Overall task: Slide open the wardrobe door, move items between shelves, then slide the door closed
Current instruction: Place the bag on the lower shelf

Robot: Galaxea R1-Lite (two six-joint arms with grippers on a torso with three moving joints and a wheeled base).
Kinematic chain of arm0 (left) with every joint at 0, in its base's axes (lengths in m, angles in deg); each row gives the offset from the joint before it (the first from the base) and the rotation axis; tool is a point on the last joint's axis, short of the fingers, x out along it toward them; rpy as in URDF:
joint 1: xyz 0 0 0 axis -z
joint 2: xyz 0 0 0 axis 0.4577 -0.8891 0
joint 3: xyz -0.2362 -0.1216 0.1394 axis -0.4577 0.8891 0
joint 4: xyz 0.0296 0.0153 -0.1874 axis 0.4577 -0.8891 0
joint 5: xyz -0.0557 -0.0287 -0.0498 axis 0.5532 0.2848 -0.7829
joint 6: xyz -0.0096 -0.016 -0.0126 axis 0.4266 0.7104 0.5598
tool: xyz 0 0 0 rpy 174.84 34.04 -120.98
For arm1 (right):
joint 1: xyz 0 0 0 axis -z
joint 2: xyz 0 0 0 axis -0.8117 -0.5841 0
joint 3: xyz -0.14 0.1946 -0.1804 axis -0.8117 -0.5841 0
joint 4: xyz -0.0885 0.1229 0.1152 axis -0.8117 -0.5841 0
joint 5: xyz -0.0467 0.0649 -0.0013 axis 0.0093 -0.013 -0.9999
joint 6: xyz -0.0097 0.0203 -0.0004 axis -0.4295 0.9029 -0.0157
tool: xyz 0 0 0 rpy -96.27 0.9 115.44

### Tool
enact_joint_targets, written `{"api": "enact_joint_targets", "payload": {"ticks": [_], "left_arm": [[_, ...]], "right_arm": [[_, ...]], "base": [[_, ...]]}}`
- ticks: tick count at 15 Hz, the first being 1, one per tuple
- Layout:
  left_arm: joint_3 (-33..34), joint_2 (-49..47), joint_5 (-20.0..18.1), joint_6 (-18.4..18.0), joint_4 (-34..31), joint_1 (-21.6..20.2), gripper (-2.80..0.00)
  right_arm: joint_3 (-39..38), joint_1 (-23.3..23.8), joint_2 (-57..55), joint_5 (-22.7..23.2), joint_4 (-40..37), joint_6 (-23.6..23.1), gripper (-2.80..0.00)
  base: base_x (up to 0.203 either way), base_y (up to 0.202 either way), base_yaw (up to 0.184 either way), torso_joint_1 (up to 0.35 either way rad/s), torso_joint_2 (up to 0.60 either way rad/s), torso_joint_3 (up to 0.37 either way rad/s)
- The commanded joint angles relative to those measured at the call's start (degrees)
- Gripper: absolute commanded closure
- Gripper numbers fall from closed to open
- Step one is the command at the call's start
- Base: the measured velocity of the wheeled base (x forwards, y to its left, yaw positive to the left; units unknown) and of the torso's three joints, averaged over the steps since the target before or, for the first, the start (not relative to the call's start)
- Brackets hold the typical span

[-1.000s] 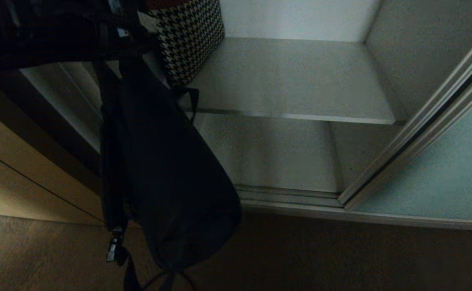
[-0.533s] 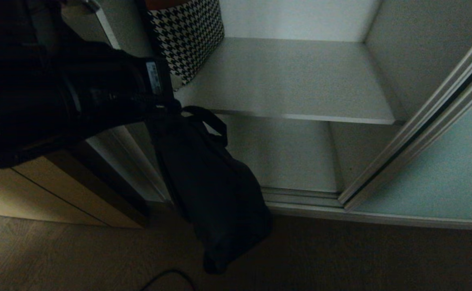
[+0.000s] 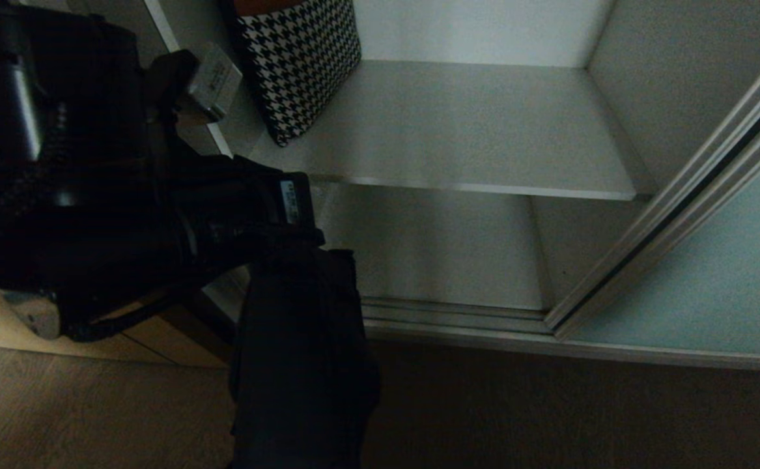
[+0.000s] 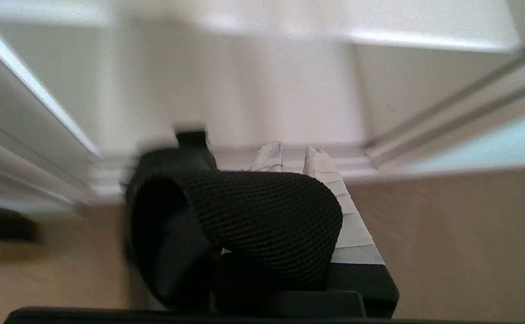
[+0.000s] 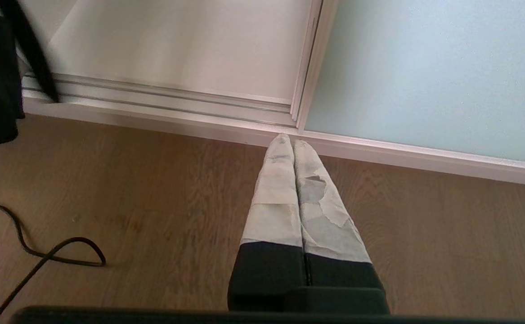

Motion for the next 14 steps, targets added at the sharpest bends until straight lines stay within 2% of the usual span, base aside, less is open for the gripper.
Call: {"api": "enact_joint_targets", "payload": {"ticks": [1,6,9,14], "left_arm": [[0.6,-2.4,-0.4,2.7,0.1,0.3,0.0],[1.8,-6.8,-1.1,6.5,0.4,1.0,0.0],[1.8,-10.1,-1.0,9.5,4.0,1.2,0.0],[1.7,-9.0,-0.8,9.6,4.5,1.6,0.0]], "right_arm": [[0.0,0.0,0.1,0.0,0.0,0.0,0.0],[0.0,0.0,0.0,0.0,0.0,-0.1,0.0],[0.0,0.0,0.1,0.0,0.0,0.0,0.0],[0.0,0.0,0.1,0.0,0.0,0.0,0.0]], "base": [[0.0,0.0,0.0,0.0,0.0,0.0],[0.0,0.0,0.0,0.0,0.0,0.0],[0.0,0.0,0.0,0.0,0.0,0.0],[0.0,0.0,0.0,0.0,0.0,0.0]]}}
